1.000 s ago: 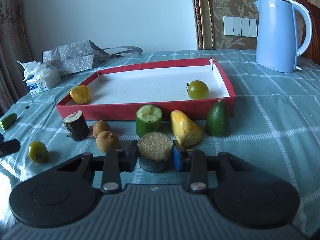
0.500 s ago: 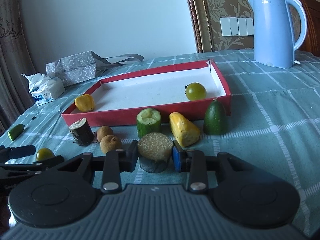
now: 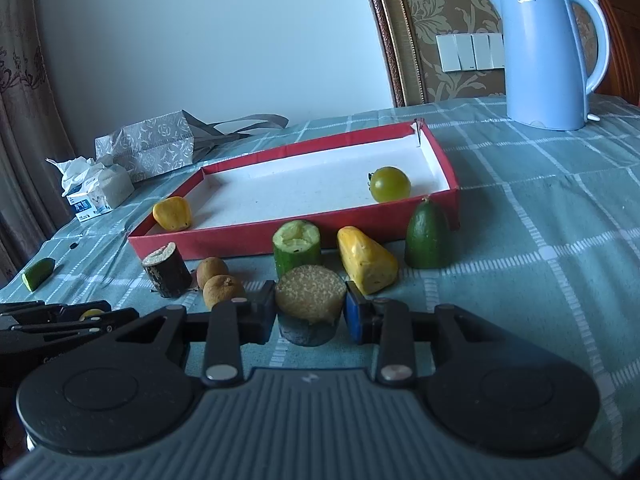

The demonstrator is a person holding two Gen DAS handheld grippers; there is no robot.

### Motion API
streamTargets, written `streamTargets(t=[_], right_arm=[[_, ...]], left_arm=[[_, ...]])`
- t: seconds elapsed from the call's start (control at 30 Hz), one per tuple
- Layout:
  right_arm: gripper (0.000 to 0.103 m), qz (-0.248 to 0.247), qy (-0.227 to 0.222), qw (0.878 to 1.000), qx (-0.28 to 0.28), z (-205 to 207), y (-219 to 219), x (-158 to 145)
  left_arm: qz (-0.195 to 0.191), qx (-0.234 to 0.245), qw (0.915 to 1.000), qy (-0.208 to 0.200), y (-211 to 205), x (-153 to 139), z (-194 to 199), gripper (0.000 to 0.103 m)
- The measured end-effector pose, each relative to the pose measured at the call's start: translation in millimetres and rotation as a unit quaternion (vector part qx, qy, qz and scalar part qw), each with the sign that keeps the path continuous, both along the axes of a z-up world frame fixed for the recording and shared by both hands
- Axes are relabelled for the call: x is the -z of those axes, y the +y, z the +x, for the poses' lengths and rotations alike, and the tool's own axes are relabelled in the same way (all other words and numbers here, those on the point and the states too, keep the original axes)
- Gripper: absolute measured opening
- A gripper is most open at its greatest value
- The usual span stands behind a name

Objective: Organize fruits
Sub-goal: 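Grasp the dark green tomato with the left tool, then release black cylinder in tray with right tool while left holds tomato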

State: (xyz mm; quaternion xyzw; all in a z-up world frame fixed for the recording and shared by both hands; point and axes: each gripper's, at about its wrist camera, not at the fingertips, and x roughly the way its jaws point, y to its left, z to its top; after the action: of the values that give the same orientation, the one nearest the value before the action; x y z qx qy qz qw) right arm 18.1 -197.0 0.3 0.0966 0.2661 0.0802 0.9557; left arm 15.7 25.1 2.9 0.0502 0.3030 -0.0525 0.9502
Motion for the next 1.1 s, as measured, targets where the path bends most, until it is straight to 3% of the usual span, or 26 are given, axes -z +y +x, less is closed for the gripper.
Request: streamTargets(t=[0.1,0.4,1.1], right_arm=[[0.033,0.0,-0.003,1.0,-0.001,0,0,0],[0.033,0.0,-0.017,1.0,-0.005,-5,1,-3],[0.033,-0.016,-0.029,0.999,-0.006,-8,9,-6]], left_arm=[[-0.016,-0.001,0.9998,-0.01,6,-5,-7,0.033],[-0.001,-0.027,0.9991,-0.034,3,-26,-1,0.033],[-0.01,-0.061,0.9977,-0.029,9,-9,20,0.033]])
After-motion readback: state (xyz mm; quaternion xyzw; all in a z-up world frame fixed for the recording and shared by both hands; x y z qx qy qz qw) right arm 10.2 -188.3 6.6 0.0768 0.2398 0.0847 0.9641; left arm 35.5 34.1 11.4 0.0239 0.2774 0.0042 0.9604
